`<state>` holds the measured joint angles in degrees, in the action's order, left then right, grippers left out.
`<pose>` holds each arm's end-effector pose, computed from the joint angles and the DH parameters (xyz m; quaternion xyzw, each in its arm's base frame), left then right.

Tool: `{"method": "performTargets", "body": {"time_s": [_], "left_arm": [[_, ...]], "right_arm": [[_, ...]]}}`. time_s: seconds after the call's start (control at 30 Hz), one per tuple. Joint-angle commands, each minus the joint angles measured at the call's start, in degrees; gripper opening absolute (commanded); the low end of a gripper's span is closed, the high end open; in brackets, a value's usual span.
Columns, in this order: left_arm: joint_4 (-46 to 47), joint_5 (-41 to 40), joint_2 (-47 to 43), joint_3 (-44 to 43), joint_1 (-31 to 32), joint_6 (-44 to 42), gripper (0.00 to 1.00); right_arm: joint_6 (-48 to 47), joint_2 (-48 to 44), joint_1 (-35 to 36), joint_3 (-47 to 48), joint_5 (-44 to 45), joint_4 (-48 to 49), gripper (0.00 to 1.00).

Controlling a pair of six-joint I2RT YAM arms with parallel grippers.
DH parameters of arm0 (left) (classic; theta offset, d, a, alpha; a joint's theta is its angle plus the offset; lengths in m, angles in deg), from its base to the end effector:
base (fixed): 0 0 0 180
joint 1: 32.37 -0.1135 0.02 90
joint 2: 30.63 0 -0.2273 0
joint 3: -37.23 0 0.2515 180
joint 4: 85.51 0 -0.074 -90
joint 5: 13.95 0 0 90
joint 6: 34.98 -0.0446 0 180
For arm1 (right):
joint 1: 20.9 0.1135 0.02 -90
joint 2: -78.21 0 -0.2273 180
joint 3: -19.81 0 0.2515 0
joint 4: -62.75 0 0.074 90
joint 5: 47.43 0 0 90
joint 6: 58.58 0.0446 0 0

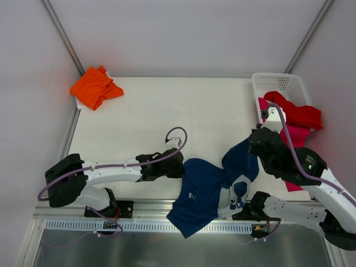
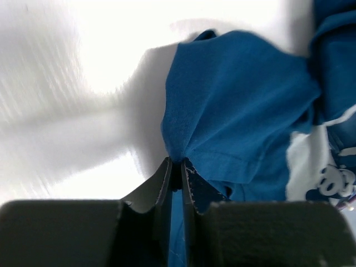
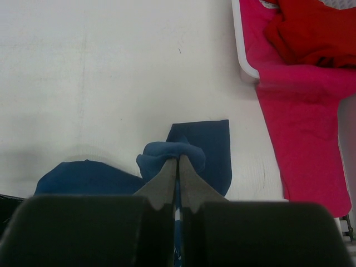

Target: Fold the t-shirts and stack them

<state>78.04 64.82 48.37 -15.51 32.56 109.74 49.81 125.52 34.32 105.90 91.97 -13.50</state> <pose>0.1302 -0.2578 0.1455 0.0420 0.9115 -0.3000 0.2781 0.1098 0.0987 0.3754 -0.0819 0.8314 -0.0592 0.5464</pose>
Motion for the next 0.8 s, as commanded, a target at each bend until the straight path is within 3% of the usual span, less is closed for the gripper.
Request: {"method": "performTargets", "body": {"time_s": [0.0,0.17,0.37,0.63,0.77], "left_arm": [[-4.5,-4.9,-3.1,-3.4,0.5,-4.8,0.09],[-4.9,-4.6,-2.7,-3.8,0.5,-4.7,0.19],[-5.0,-4.4,-2.9,-3.2,0.5,-4.4,0.24],[-5.2,-5.6,-3.4,-3.3,0.5,-5.1,0.00],[-6.0,-6.8,-3.9,-4.3,0.4,-6.5,0.00]], "right_arm": [[0.3,0.1,-0.2,0.2,0.6,0.1,0.00],[0.6,0.2,-0.2,-0.1,0.5,0.0,0.00],[0.7,-0.1,-0.2,-0.3,0.8,0.1,0.00],[0.9,0.1,-0.2,-0.6,1.0,0.0,0.00],[0.9,0.0,-0.2,-0.6,0.9,0.0,0.00]]}}
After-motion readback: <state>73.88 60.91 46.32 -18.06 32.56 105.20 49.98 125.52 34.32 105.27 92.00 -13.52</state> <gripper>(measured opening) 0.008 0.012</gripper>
